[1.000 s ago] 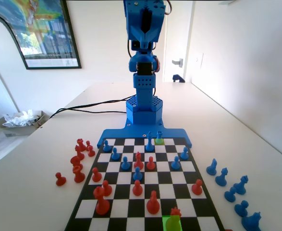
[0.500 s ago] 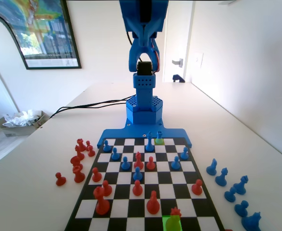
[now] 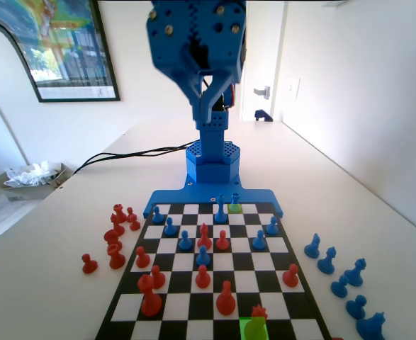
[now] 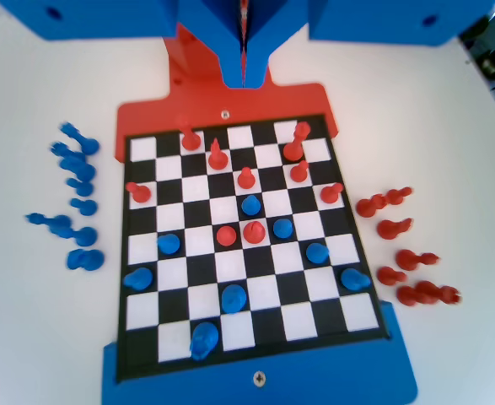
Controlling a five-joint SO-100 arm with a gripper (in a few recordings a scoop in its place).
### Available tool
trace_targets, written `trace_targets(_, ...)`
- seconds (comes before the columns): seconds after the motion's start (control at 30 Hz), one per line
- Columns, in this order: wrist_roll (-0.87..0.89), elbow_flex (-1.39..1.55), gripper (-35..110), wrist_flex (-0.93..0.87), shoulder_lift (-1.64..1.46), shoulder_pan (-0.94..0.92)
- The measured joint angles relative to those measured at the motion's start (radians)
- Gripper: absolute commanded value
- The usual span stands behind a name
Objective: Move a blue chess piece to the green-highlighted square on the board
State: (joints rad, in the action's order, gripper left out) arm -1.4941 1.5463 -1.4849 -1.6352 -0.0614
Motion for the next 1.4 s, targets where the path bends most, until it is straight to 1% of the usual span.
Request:
trace_targets(0.07, 0.006, -0.046, 5, -0.025, 0.060, 0.011)
trace_targets(0.23, 0.025, -0.115, 6, 0.000, 0.183, 0.060)
trace_targets(0.47, 0.011, -0.147, 8, 0.138, 0.308, 0.067)
trace_targets(0.53, -0.011, -0.167, 8, 0.207, 0.368, 0.075)
trace_targets(0.67, -0.034, -0.233, 8, 0.253, 0.480, 0.072)
trace_targets(0.93, -0.034, -0.328, 9, 0.267, 0.594, 0.095)
trace_targets(1.13, -0.025, -0.328, 9, 0.293, 0.609, 0.147)
trace_targets(1.4, -0.009, -0.348, 9, 0.308, 0.673, 0.160)
